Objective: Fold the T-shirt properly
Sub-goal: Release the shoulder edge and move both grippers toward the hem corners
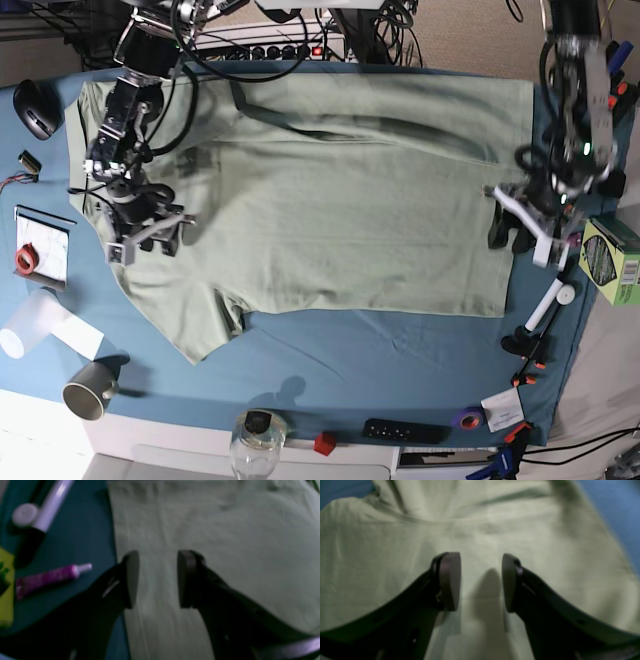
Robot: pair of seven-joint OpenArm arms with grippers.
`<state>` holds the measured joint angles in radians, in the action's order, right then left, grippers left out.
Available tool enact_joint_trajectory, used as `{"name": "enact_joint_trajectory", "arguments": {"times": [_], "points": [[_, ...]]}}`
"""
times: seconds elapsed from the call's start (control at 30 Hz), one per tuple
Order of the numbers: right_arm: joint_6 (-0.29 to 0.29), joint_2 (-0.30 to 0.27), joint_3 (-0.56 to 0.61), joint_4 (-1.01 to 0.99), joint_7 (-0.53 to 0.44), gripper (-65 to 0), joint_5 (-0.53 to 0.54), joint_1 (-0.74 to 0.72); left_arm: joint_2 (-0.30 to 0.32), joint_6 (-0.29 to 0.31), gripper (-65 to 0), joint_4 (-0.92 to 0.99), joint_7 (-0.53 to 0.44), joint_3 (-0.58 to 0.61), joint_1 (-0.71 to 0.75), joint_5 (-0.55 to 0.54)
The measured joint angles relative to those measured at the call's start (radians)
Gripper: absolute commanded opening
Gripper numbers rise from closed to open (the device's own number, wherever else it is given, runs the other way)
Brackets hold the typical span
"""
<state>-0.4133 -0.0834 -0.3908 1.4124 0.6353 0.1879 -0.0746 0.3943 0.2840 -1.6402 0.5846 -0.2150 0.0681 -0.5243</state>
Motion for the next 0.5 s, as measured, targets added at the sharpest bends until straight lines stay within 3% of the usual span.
{"name": "enact_joint_trajectory", "arguments": {"times": [0.27,0.5], "points": [[0.01,0.043,-0.002,-0.025,-0.015,-38.1,-0.029,-0.025,0.005,0.001,-39.7,0.447,-0.007,0.013,-0.336,-0.026],[0.01,0.067,-0.002,-0.025,-0.034,-38.1,-0.038,-0.025,0.002,-0.003,-39.7,0.778,-0.01,0.014,-0.518,-0.074]]}}
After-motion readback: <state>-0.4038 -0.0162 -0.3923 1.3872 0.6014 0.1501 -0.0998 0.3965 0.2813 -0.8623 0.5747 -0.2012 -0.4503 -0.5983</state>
